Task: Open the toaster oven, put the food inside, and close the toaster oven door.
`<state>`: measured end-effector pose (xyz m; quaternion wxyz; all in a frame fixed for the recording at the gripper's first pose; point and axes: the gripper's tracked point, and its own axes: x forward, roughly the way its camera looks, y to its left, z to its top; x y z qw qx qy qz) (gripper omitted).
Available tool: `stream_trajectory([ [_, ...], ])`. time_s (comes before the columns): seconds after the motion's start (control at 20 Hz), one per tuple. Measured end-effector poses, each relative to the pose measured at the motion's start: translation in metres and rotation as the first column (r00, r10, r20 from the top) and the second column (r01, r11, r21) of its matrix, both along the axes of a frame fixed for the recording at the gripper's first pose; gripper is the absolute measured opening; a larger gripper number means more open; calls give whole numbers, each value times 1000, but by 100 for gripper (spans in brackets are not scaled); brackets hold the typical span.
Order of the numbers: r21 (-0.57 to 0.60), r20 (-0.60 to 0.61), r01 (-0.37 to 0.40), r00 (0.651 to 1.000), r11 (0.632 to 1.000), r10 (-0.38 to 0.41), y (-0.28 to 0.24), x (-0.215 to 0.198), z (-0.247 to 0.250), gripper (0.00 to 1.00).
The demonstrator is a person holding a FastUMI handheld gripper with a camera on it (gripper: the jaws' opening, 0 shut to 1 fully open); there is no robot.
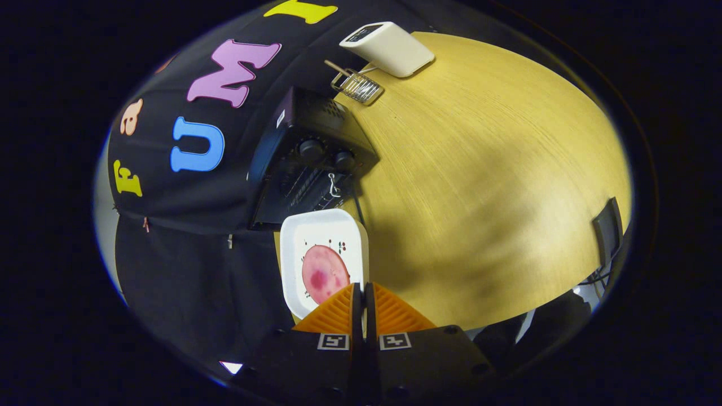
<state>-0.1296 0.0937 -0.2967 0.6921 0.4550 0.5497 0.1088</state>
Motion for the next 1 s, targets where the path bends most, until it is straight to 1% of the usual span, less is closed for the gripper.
stream_trajectory([
  [0.3, -65, -20, 110, 994, 992, -111, 68, 28, -14, 5],
  [0.55, -86, -52, 222, 973, 971, -227, 108, 57, -29, 5],
  [0.85, -103, -73, 366, 925, 925, -374, 130, 89, -34, 5],
  [1.0, -120, -100, 448, 882, 886, -460, 135, 99, -42, 5],
])
